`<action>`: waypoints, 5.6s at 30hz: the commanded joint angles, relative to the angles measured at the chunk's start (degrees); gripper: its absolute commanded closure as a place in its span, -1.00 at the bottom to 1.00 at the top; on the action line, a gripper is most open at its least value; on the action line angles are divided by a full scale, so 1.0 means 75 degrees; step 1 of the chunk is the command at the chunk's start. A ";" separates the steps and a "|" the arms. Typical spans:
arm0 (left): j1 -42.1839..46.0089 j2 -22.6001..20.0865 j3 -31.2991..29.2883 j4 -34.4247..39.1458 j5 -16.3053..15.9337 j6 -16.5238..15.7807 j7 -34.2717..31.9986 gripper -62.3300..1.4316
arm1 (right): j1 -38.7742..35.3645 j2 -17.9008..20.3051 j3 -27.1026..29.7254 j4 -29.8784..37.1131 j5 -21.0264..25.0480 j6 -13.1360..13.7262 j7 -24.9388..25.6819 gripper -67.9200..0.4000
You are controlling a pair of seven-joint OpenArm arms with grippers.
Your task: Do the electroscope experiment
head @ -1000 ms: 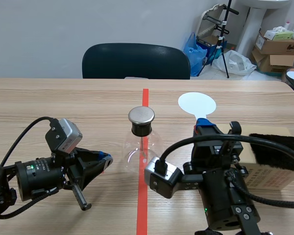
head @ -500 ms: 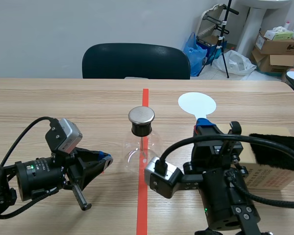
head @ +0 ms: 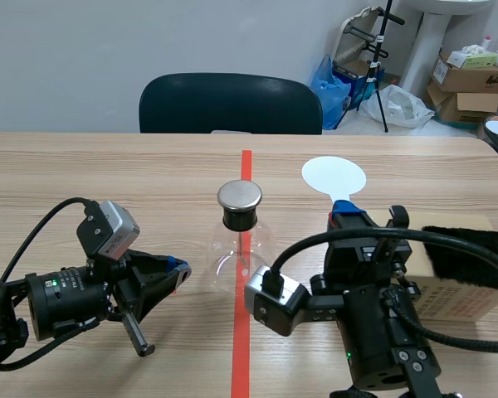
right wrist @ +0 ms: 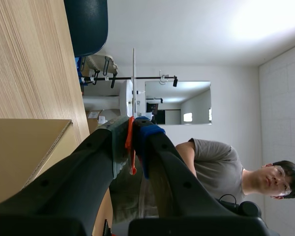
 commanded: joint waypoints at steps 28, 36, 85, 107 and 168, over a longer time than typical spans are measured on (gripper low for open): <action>-0.0023 -0.0017 -0.0085 0.0082 -0.0087 -0.0050 -0.0122 0.86 | 0.0108 0.0105 0.0067 0.0050 -0.0006 -0.0050 -0.0058 0.96; -0.0023 -0.0020 -0.0085 0.0082 -0.0087 -0.0050 -0.0122 0.86 | 0.0108 0.0105 0.0067 0.0050 -0.0003 -0.0050 -0.0061 0.96; -0.0023 -0.0020 -0.0085 0.0082 -0.0087 -0.0050 -0.0128 0.86 | 0.0111 0.0105 0.0067 0.0050 -0.0015 -0.0050 0.3130 0.96; -0.0023 -0.0020 -0.0085 0.0082 -0.0087 -0.0050 -0.0128 0.86 | 0.0111 0.0105 0.0067 0.0050 -0.0012 -0.0050 0.3075 0.96; -0.0023 -0.0020 -0.0085 0.0082 -0.0085 -0.0052 -0.0149 0.86 | 0.0111 0.0105 0.0067 0.0050 -0.0009 -0.0047 0.1798 0.96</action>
